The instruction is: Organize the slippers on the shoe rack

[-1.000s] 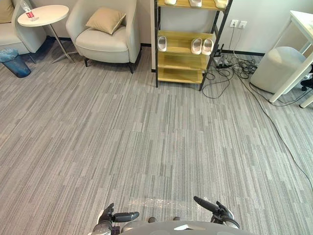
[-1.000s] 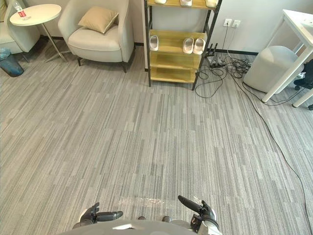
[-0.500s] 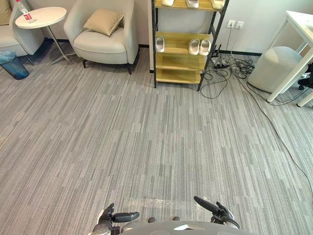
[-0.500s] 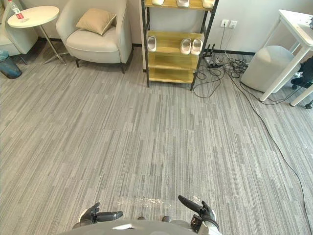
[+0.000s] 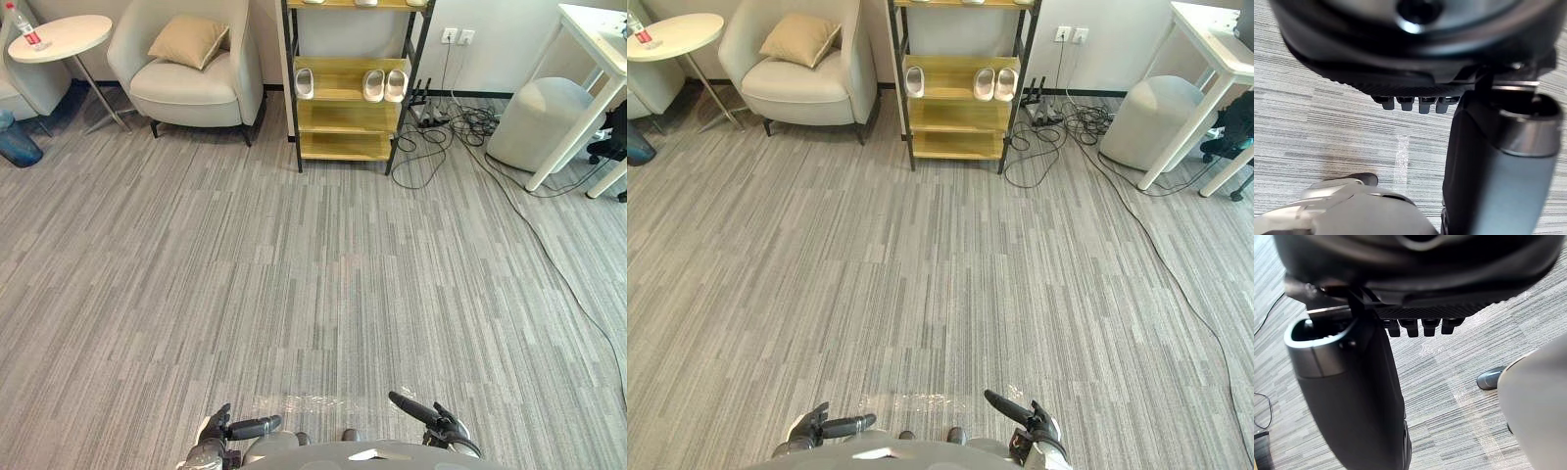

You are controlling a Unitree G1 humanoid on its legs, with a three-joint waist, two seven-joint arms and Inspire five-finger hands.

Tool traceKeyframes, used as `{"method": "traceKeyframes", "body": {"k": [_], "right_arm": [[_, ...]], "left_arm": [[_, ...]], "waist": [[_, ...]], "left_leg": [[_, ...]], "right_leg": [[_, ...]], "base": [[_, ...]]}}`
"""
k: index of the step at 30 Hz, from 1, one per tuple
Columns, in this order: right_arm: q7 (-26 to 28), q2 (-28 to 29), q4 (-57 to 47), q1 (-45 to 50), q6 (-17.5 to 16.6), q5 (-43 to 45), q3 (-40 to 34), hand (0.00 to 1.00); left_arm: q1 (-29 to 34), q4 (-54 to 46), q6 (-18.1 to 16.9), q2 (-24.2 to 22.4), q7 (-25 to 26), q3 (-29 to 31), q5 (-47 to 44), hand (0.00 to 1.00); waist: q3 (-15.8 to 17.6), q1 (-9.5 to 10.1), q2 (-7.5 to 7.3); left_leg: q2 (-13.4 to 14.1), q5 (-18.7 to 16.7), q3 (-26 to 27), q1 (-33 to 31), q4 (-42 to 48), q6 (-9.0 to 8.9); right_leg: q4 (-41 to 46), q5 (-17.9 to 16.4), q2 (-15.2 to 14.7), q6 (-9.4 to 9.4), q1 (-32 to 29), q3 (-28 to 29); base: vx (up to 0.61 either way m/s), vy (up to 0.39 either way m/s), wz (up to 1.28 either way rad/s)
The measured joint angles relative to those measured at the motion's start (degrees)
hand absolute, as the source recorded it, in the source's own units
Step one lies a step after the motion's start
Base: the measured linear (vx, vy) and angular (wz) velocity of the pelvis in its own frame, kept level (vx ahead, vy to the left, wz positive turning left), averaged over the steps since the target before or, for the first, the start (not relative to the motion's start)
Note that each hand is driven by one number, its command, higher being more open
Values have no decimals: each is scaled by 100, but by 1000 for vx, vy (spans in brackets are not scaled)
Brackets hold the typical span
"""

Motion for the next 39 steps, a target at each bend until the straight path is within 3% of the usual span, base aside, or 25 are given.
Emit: {"method": "traceKeyframes", "body": {"k": [3, 5, 9, 10, 11, 12, 13, 15, 16, 17, 18, 19, 20, 23, 25, 27, 28, 29, 30, 31, 32, 34, 36, 38, 39], "right_arm": [[-31, -48, -172, 103, -3, 136, 2, 100], [-52, -62, -169, 120, 1, 134, 3, 100], [-69, -74, -138, 106, 16, 134, 4, 100], [-73, -74, -130, 107, 16, 133, 4, 100], [-77, -119, -117, 98, 15, 134, 82, 100], [-78, -156, -71, 80, 14, 126, 137, 100], [-58, -99, -13, -10, 28, 127, 217, 100], [-52, 33, -22, -50, 28, 121, 225, 100], [-52, 45, -19, -48, 28, 121, 225, 100], [-48, 57, -15, -37, 28, 105, 219, 100], [-40, 49, -20, -38, 25, 62, 224, 100], [-23, 49, -37, -39, 17, 9, 224, 100], [7, 29, -107, -44, 11, -98, 226, 100], [19, -31, -320, -49, 8, -95, 218, 100], [10, -50, -511, -99, -33, -98, 232, 100], [14, -40, -548, -120, -39, -96, 233, 100], [12, -33, -552, -176, -38, -95, 230, 100], [13, -34, -546, -188, -40, -95, 231, 100], [12, -24, -522, -208, -45, -98, 254, 100], [13, 9, -443, -201, -26, -88, 266, 100], [25, -68, -376, -275, -44, -141, 235, 100], [29, -78, -383, -297, -41, -129, 144, 100], [21, -80, -403, -266, -29, -135, 102, 100], [-9, -101, -494, -119, -23, -138, 159, 100], [-14, -103, -512, -83, -21, -137, 167, 100]], "left_arm": [[14, -178, -60, -133, 8, 167, -132, 100], [7, -258, -147, -132, 7, 169, -186, 100], [-49, -291, -165, -107, -58, 160, -185, 100], [-73, -288, -165, -96, -43, 145, -184, 100], [-67, -264, -170, -133, 19, 61, -194, 100], [-86, -204, -185, -127, 15, 54, -249, 100], [-170, -185, -192, -35, 4, 55, -312, 100], [-272, -179, -157, 81, 24, 44, -317, 100], [-274, -176, -135, 93, 26, 41, -318, 100], [-277, -127, -99, 108, 33, 37, -317, 100], [-261, -110, -72, 129, 42, -20, -314, 100], [-266, -103, -68, 146, 45, -75, -304, 100], [-302, -74, -49, 177, 57, -225, -293, 100], [-332, -67, -3, 99, 113, -294, -282, 100], [-414, -57, -5, -102, 103, -295, -285, 100], [-436, -56, -6, -244, 99, -291, -285, 100], [-454, -56, -12, -284, 74, -303, -241, 100], [-461, -54, -14, -281, 61, -302, -233, 100], [-454, -49, -12, -275, 48, -303, -225, 100], [-429, -9, -13, -221, 24, -290, -210, 100], [-456, 132, -6, -323, 57, -163, -183, 100], [-451, 134, -7, -424, 68, -147, -167, 100], [-446, 122, -7, -475, 11, 40, -104, 100], [-405, -101, -13, -538, -10, 418, -122, 100], [-397, -171, -15, -553, -9, 491, -125, 100]], "waist": [[68, 46, 142], [75, 78, 144], [123, 111, 90], [135, 112, 67], [112, 132, 157], [118, 148, 159], [136, 157, 48], [87, 167, -173], [73, 189, -203], [51, 256, -248], [35, 251, -272], [35, 241, -272], [43, 217, -262], [113, 50, -141], [212, -46, -18], [210, -67, -35], [216, -127, -17], [219, -144, -19], [213, -165, -54], [212, -173, -145], [190, -139, 51], [183, -167, 166], [172, -205, 244], [238, -153, 286], [253, -139, 300]], "left_leg": [[516, -277, 218, -502, 1340, 157], [678, -313, 204, -877, 1283, 147], [326, -128, 157, -1167, -100, -24], [104, 179, 53, -1171, -788, -47], [-30, 690, -163, -1134, -1773, -96], [-47, 1192, -228, -1136, -1772, 47], [-152, 1178, -180, -1172, -1569, 335], [-259, 746, -85, -1246, -1178, 494], [-271, 646, -46, -1194, -1109, 543], [-311, 428, 50, -938, -1063, 634], [-369, 302, 98, -613, -1161, 698], [-410, 229, 81, -431, -1224, 730], [-484, 76, 48, -16, -1395, 772], [-536, 24, -82, 693, -1796, 778], [-470, 26, -217, 1388, -2181, 778], [-403, 16, -341, 1637, -2320, 762], [-270, -65, -506, 1749, -2421, 625], [-238, -94, -551, 1779, -2449, 575], [-196, -168, -639, 1826, -2533, 447], [-193, -331, -807, 2011, -2601, 227], [90, -371, -863, 2083, -2551, 206], [231, -368, -910, 2067, -2306, 198], [437, -367, -1080, 1747, -1355, 177], [940, -37, -1162, 445, 1584, -232], [1035, -42, -1116, 215, 2044, -236]], "right_leg": [[156, -208, 37, -107, 211, 171], [250, -390, -96, -94, 299, 319], [246, -622, -540, 133, 429, 495], [241, -726, -703, 232, 486, 512], [212, -879, -772, 383, 527, 594], [208, -947, -781, 453, 564, 661], [274, -953, -913, 460, 593, 699], [837, -958, -1064, 475, 388, 723], [1086, -961, -1084, 481, 320, 749], [1924, -911, -1125, 598, 81, 837], [3035, -752, -1168, 1127, -306, 897], [3645, -668, -1151, 1475, -523, 908], [5070, -649, -1109, 1728, -1111, 817], [6152, -923, -1178, 1206, -1840, 172], [5423, -1185, -1191, 755, -2404, -443], [4598, -1169, -1147, 755, -2664, -555], [3735, -1010, -1052, 756, -2815, -548], [3458, -908, -1030, 767, -2829, -533], [2797, -588, -965, 763, -2822, -436], [2445, 423, -929, 679, -2750, -327], [2762, 49, -768, 519, -2758, -440], [2923, -267, -699, 417, -2701, -605], [2818, -497, -598, 342, -2387, -821], [2316, -664, -347, 221, -1602, -1106], [2217, -694, -290, 201, -1415, -1145]], "base": [[152, -10, -32], [183, 46, -33], [286, 155, -26], [485, 301, -28], [504, 319, -36], [427, 273, -43], [436, 259, -24], [428, 226, -9], [452, 205, -23], [587, 262, -33], [600, 267, -28], [589, 239, -12], [452, 132, 0], [395, 66, 15], [410, -24, 30], [385, -133, 49], [392, -182, 63], [375, -240, 62], [385, -298, 55], [457, -385, 47], [400, -343, 34], [384, -287, 20], [478, -313, 45], [432, -292, 57], [376, -227, 33]]}}
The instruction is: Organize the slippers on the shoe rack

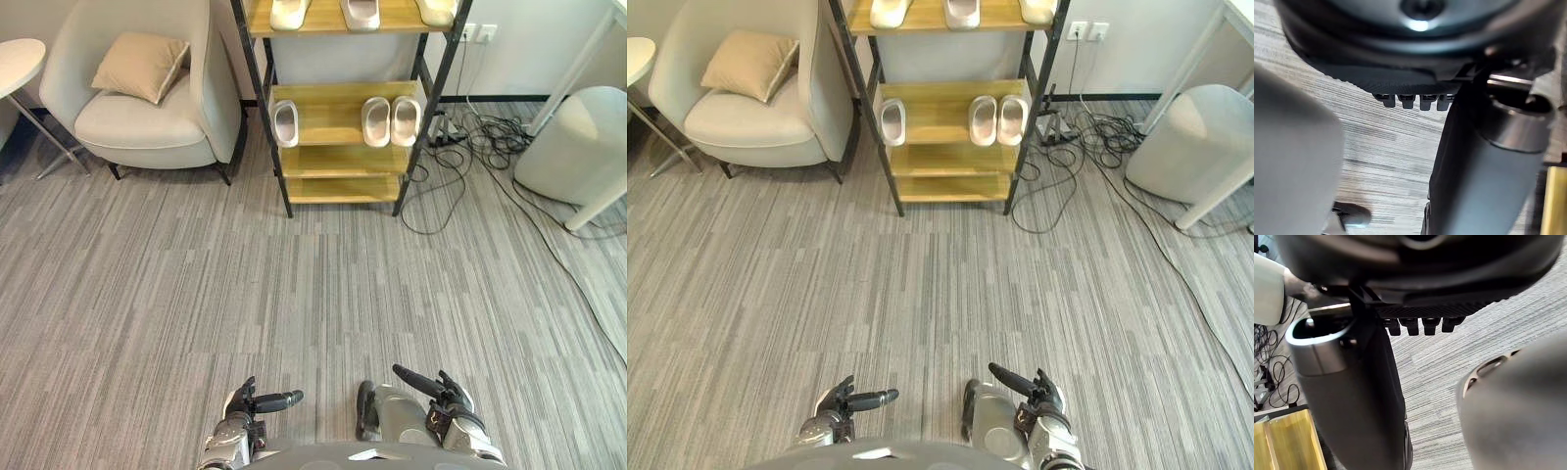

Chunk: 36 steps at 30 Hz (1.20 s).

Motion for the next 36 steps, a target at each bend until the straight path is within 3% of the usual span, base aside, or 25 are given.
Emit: {"method": "traceKeyframes", "body": {"k": [1, 3, 5, 7, 9, 10, 11, 13, 15, 16, 17, 18, 19, 20, 21, 22, 25, 26, 28, 29, 30, 32, 33, 35, 36], "right_arm": [[-8, 1, -20, 64, 0, 16, 64, 100], [-21, 26, -18, 123, 13, 27, 208, 100], [-26, 54, -20, 125, 24, 42, 205, 100], [-40, 97, -12, 79, 44, 42, 205, 100], [-32, 109, 15, 42, 37, 39, 204, 100], [-26, 91, 32, 44, 37, 38, 215, 100], [-28, 116, 169, -15, 45, 37, 215, 100], [-30, 273, 199, -21, 55, 33, 209, 100], [21, 293, 213, -21, 66, -9, 206, 100], [35, 285, 209, -23, 60, -84, 209, 100], [43, 278, 203, -26, 50, -120, 211, 100], [65, 264, 195, -31, 41, -177, 212, 100], [106, 221, 190, -50, 36, -189, 215, 100], [114, 185, 156, -57, 26, -190, 221, 100], [115, 176, 139, -62, 24, -190, 225, 100], [119, 128, 104, -66, 1, -193, 233, 100], [120, 78, 99, -59, -2, -217, 216, 100], [119, 58, 82, -76, 0, -209, 161, 100], [112, 48, 91, -61, -18, -222, 165, 100], [115, 12, 158, -104, 3, -195, 149, 100], [115, -27, 184, -132, -2, -222, 153, 100], [118, -74, 213, -197, 5, -297, 92, 100], [117, -76, 212, -195, 7, -297, 79, 100], [105, -52, 193, -100, 24, -299, 74, 100], [93, -55, 130, -20, 24, -295, 171, 100]], "left_arm": [[12, -127, -3, 3, 12, 6, -3, 100], [-5, -307, -41, 2, 9, -40, -11, 100], [-37, -373, -128, -6, -4, -86, -4, 100], [-84, -394, -125, 9, 1, -100, -8, 100], [-71, -393, -130, 30, 20, -178, -8, 100], [-56, -359, -135, 30, 23, -221, -11, 100], [-119, -296, -136, 82, 12, -245, -82, 100], [-157, -273, -133, 195, -15, -291, -51, 100], [-173, -160, -118, 263, -17, -345, -51, 100], [-189, -70, -104, 320, -10, -474, -56, 100], [-193, -45, -85, 347, -12, -544, -56, 100], [-198, -9, -72, 358, -12, -582, -56, 100], [-196, 57, -51, 362, -6, -620, -57, 100], [-171, 102, -47, 367, 0, -709, -53, 100], [-164, 113, -47, 370, 0, -728, -53, 100], [-118, 161, -47, 360, 0, -785, -53, 100], [-95, 192, -45, 342, -4, -781, -55, 100], [-95, 204, -44, 323, -2, -780, -56, 100], [-51, 212, -40, 322, -3, -781, -49, 100], [-82, 276, -34, 306, 14, -768, -52, 100], [-89, 286, -33, 271, 13, -772, -44, 100], [-85, 336, -57, 122, -26, -762, 20, 100], [-85, 337, -55, 108, -27, -739, 21, 100], [-69, 257, -53, 30, -47, -440, 18, 100], [-58, 177, -55, 13, -47, -240, 10, 100]], "waist": [[26, 52, -25], [33, 151, -128], [44, 263, -178], [85, 289, -250], [88, 320, -258], [67, 331, -224], [5, 429, -272], [-86, 421, -527], [-136, 427, -597], [-150, 399, -622], [-151, 390, -629], [-151, 387, -633], [-141, 365, -613], [-121, 322, -559], [-110, 315, -552], [-99, 225, -478], [-89, 199, -430], [-69, 155, -374], [-67, 99, -379], [-72, 86, -313], [-81, 102, -236], [-137, 76, -46], [-132, 70, -22], [-97, 62, -5], [-51, 78, -29]], "left_leg": [[129, -38, 126, -360, 557, -3], [108, -79, 479, -881, 482, 44], [-66, -195, 890, -1171, -564, 79], [-498, -76, 941, -1292, -2007, 121], [-864, 704, 898, -1228, -3602, 207], [-874, 887, 869, -1235, -3774, 246], [-959, 1292, 843, -1241, -3530, 678], [-1114, 936, 991, -1234, -3317, 779], [-1202, 525, 1083, -1053, -3074, 894], [-1311, 302, 1096, -763, -3156, 939], [-1353, 203, 1085, -616, -3191, 954], [-1390, 117, 1084, -460, -3218, 964], [-1429, -14, 1074, -142, -3271, 974], [-1457, -93, 1037, 293, -3465, 965], [-1459, -93, 1024, 427, -3562, 965], [-1393, -92, 917, 882, -3855, 964], [-1218, -106, 836, 1189, -4043, 936], [-1082, -165, 730, 1334, -4145, 834], [-953, -307, 582, 1544, -4254, 588], [-816, -437, 432, 1748, -4286, 373], [-737, -435, 413, 1763, -4285, 370], [-550, -223, 382, 1757, -4154, 72], [-511, -194, 345, 1738, -4051, 38], [-285, -19, 63, 1177, -2408, -75], [-102, 435, 22, 608, -1016, -71]], "right_leg": [[-211, -51, 73, -43, 341, -51], [-632, -67, 95, -13, 859, -60], [-1002, -38, 59, 31, 1243, -10], [-1286, -44, -96, 98, 1571, 59], [-1529, -125, -212, 284, 1848, 269], [-1563, -157, -201, 336, 1891, 320], [-1573, -355, -299, 503, 2064, 549], [-1300, -363, -551, 489, 1959, 766], [-338, -360, -717, 495, 1681, 1077], [944, -192, -849, 804, 1258, 1272], [1581, -35, -913, 1103, 1002, 1363], [2231, 30, -963, 1256, 767, 1420], [3104, -11, -1053, 1180, 393, 1359], [3601, -142, -1157, 958, 18, 1088], [3618, -192, -1181, 872, -55, 980], [3260, -412, -1217, 561, -367, 459], [2222, -460, -1163, 498, -787, 33], [1538, -387, -1058, 497, -945, -30], [254, 226, -862, 519, -1015, 111], [239, 900, -725, 288, -909, 141], [256, 850, -657, 226, -880, 126], [391, 452, -526, 116, -812, 19], [354, 415, -496, 101, -732, -19], [13, 253, -331, 28, -168, -213], [-179, 172, -242, -19, 183, -272]], "base": [[432, -190, 14], [351, -106, 3], [393, -20, -13], [504, 102, -20], [477, 169, -40], [498, 202, -56], [604, 232, -42], [495, 178, -28], [467, 200, -13], [458, 208, -4], [366, 150, 1], [453, 152, 2], [536, 105, 6], [445, 79, 8], [519, 32, 24], [335, -15, 24], [467, -113, 32], [520, -234, 42], [358, -195, 46], [286, -186, 21], [490, -330, 11], [518, -379, 6], [426, -321, 22], [367, -291, 33], [280, -239, 24]]}}
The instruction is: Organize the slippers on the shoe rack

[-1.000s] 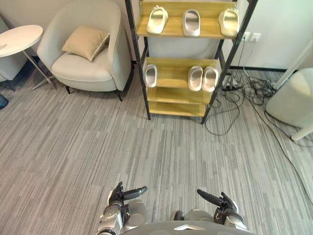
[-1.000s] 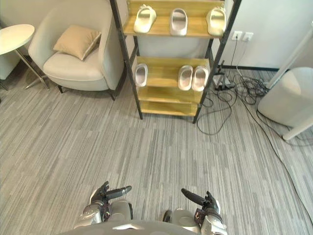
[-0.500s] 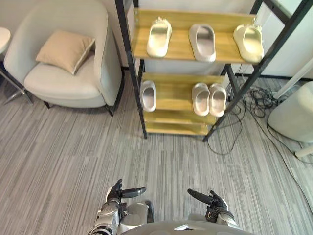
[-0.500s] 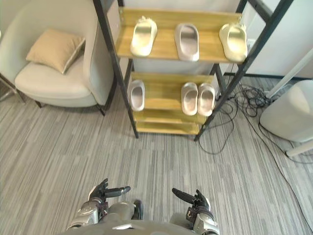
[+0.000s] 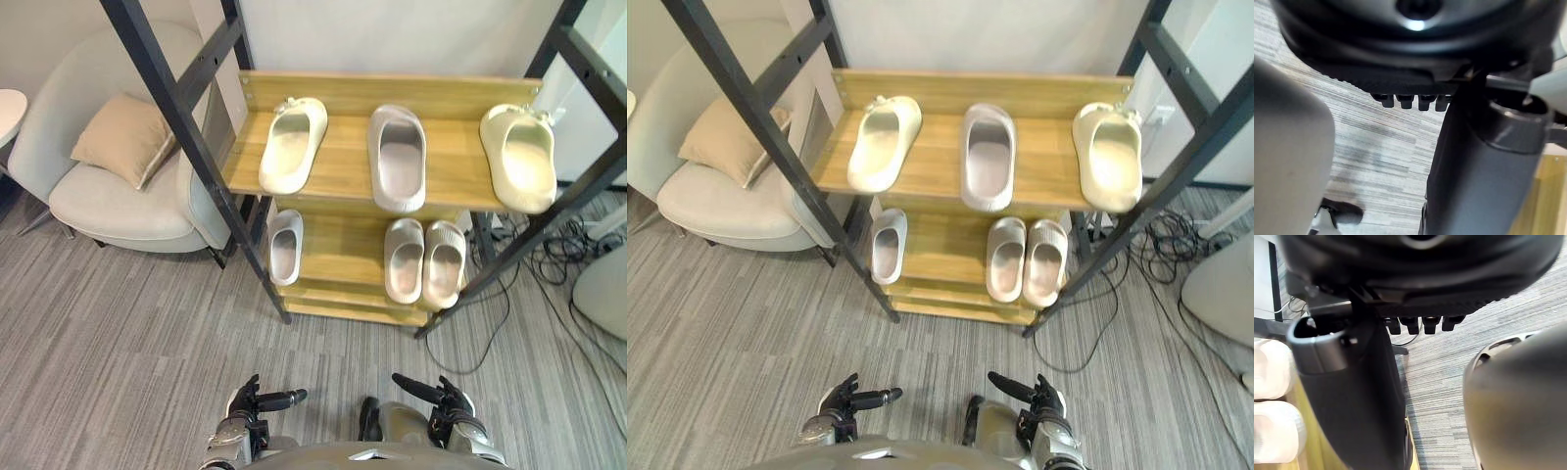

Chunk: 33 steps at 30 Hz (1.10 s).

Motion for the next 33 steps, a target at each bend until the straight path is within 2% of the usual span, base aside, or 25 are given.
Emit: {"method": "traceKeyframes", "body": {"k": [1, 2, 3, 4, 5, 6, 7, 8, 9, 12, 16, 22, 29, 33], "right_arm": [[-2, -1, -3, 5, 0, 0, 3, 100], [-12, -16, -65, 56, -1, -1, 45, 100], [-17, 7, -60, 65, 0, 6, 42, 100], [-30, 33, -58, 67, 0, 11, 39, 100], [-25, 52, -44, 65, 1, 12, 40, 100], [-31, 55, -44, 55, 5, 12, 39, 100], [-32, 57, -43, 55, 5, 12, 39, 100], [-50, 47, -18, 68, 6, 10, 38, 100], [-58, 28, 49, 62, 12, 9, 37, 100], [-79, 220, 71, 153, 15, 18, 19, 100], [-81, 257, 93, 199, 9, -99, 10, 100], [-131, 248, 189, 185, -1, -159, 10, 100], [-70, 164, 272, 161, 9, -293, 41, 100], [-6, 73, 300, 91, 39, -570, 317, 100]], "left_arm": [[1, -3, 0, -1, 3, 7, -2, 100], [48, -171, -5, 5, 28, 80, -14, 100], [53, -252, -16, -32, 28, 74, -15, 100], [53, -310, -19, -15, 19, 48, -13, 100], [52, -357, -55, 32, 11, -38, -12, 100], [37, -374, -58, 4, 18, -38, -17, 100], [34, -374, -58, 4, 19, -38, -17, 100], [32, -354, -57, 14, 27, -55, -16, 100], [12, -284, -56, 52, 14, -58, -39, 100], [15, -196, -41, 222, 20, -95, -40, 100], [63, -125, -20, 229, 21, -114, -43, 100], [63, -18, -19, 254, 45, -240, -30, 100], [53, 47, -22, 300, 38, -346, 15, 100], [40, 51, -23, 313, 30, -540, 17, 100]], "waist": [[0, 1, 1], [17, 48, 29], [19, 61, -1], [20, 67, -41], [36, 85, -70], [49, 107, -86], [51, 110, -88], [43, 157, -80], [54, 173, -122], [-55, 156, -416], [-169, 155, -464], [-230, 155, -459], [-228, 149, -454], [-237, 156, -442]], "left_leg": [[7, 38, 3, -32, 51, 8], [319, -1, 174, -567, 1171, 38], [369, -163, 332, -787, 1360, 30], [352, -287, 470, -917, 1294, 32], [223, -534, 675, -1093, 682, 21], [7, -635, 726, -1146, -257, 17], [-5, -635, 723, -1145, -317, 17], [-340, -244, 581, -1018, -1714, 15], [-471, 13, 606, -851, -2079, 317], [-727, 73, 714, -537, -2507, 378], [-952, 172, 735, -88, -3040, 519], [-1034, 447, 734, 94, -3532, 530], [-1248, 1255, 563, 473, -4787, 580], [-1294, 1345, 408, 453, -4795, 592]], "right_leg": [[-8, -3, 6, -1, 21, -2], [-238, -41, 167, -58, 368, -11], [-359, -45, 185, -61, 542, -7], [-467, -42, 184, -57, 664, 22], [-700, -15, 169, -16, 880, 108], [-803, -1, 136, 11, 1023, 217], [-810, -1, 132, 13, 1030, 224], [-841, -3, 101, 113, 1060, 376], [-882, -34, 82, 229, 1126, 507], [-1050, 12, -174, 337, 1274, 566], [-1196, 92, -297, 455, 1510, 638], [-1339, 221, -316, 483, 1517, 675], [-1603, 275, -373, 516, 1511, 628], [-1566, 246, -411, 584, 1525, 526]], "base": [[244, -197, 8], [182, -102, -8], [226, -114, -11], [280, -54, -22], [336, 41, -34], [344, 80, -32], [289, 151, -45], [295, 177, -42], [244, 151, -41], [213, 111, -10], [96, 82, 3], [-24, 13, 0], [-108, -5, 8], [-151, 14, 19]]}}
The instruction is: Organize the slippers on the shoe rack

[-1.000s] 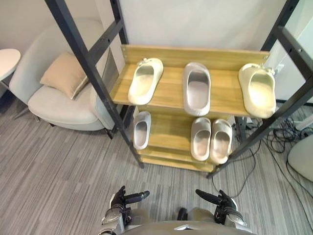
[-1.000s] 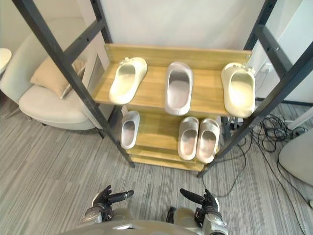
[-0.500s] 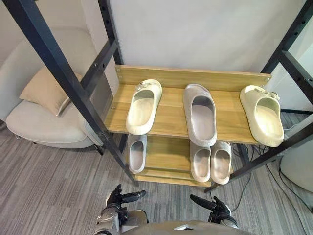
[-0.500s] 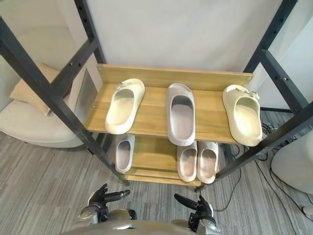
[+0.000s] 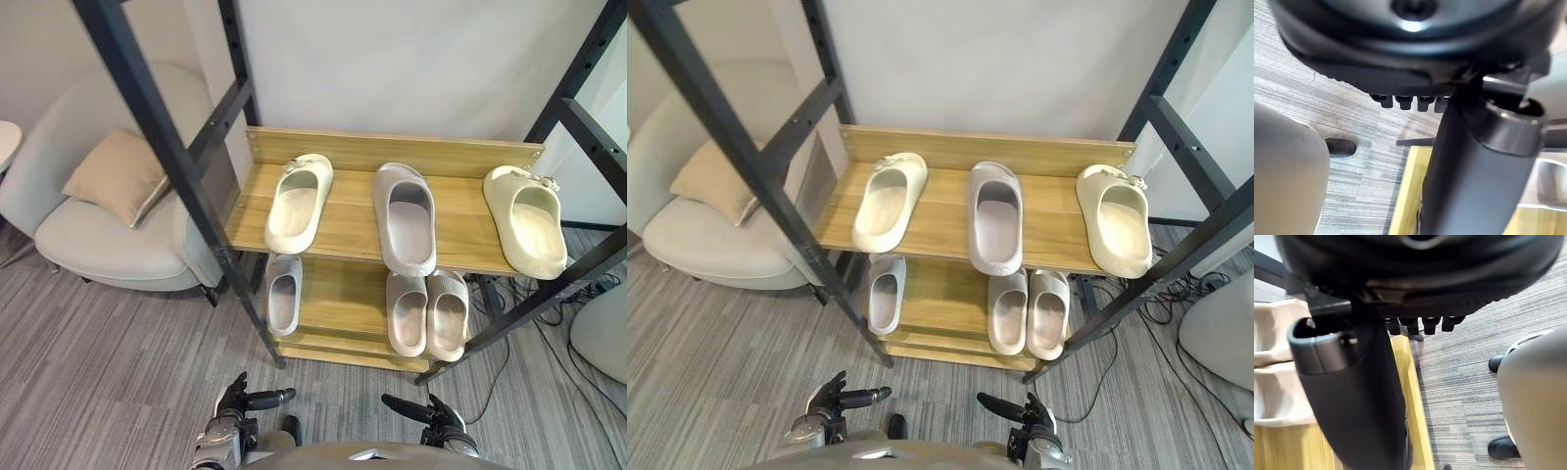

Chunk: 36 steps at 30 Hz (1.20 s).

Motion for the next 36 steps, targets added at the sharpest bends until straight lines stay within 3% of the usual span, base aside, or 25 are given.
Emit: {"method": "traceKeyframes", "body": {"k": [6, 10, 14, 18, 27, 31, 36], "right_arm": [[66, -52, 0, -177, 1, -331, 813, 100], [296, -145, -78, -415, 3, -502, 2391, 100], [628, -88, -771, -516, 10, -497, 3749, 100], [1059, -80, -1652, -638, -13, -382, 4648, 100], [1516, -489, -3374, -668, 12, 472, 5786, 100], [1584, -973, -4863, -673, 17, 1210, 5897, 100], [1630, -1385, -7259, -940, -323, 2034, 5685, 100]], "left_arm": [[-25, -26, -6, 77, -47, -248, 119, 100], [-51, -42, -7, 105, -75, -312, 217, 100], [-52, -92, -9, 116, -78, -373, 247, 100], [-64, -161, -12, 103, -67, -394, 364, 100], [-65, -213, -52, 104, 38, -400, 422, 100], [-73, -201, -58, 129, 142, -428, 422, 100], [-102, -175, -137, 166, 163, -696, 422, 100]], "waist": [[-10, -2, 8], [-7, 20, -11], [-3, 53, -39], [2, 142, -47], [19, 216, -91], [29, 217, -75], [19, 190, -34]], "left_leg": [[-115, -1, -306, -150, -1, 20], [-215, 53, -324, -209, 14, 155], [-276, 59, -412, -219, 36, 166], [-241, 58, -466, -209, 36, 164], [-152, 49, -468, -189, 36, 146], [-142, 33, -443, -213, 36, 122], [-92, 23, -386, -229, 39, 107]], "right_leg": [[-38, 4, -17, 52, -56, 95], [-80, 43, -68, 92, -93, 117], [-189, 55, -76, 98, -40, 99], [-216, 58, -28, 67, -11, 80], [-156, 52, 11, 30, -44, 124], [-117, 53, 14, 33, -99, 169], [-66, 36, 52, 3, -161, 222]], "base": [[-46, 20, 18], [45, 18, 2], [47, -4, 2], [0, -39, 3], [-47, -21, -2], [-22, -3, -4], [-4, -17, -5]]}}
